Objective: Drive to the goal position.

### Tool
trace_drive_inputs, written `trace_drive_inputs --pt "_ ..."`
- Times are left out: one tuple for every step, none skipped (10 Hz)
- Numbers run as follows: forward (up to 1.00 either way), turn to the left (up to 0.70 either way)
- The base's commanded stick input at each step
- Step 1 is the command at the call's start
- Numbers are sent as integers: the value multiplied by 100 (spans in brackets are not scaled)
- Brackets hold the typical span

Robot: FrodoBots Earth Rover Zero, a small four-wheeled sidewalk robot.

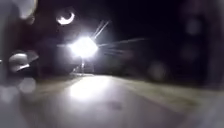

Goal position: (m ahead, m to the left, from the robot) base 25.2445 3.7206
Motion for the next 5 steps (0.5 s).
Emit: trace_drive_inputs --pt "100 20" --pt "100 22" --pt "100 22" --pt "100 22" --pt "100 22"
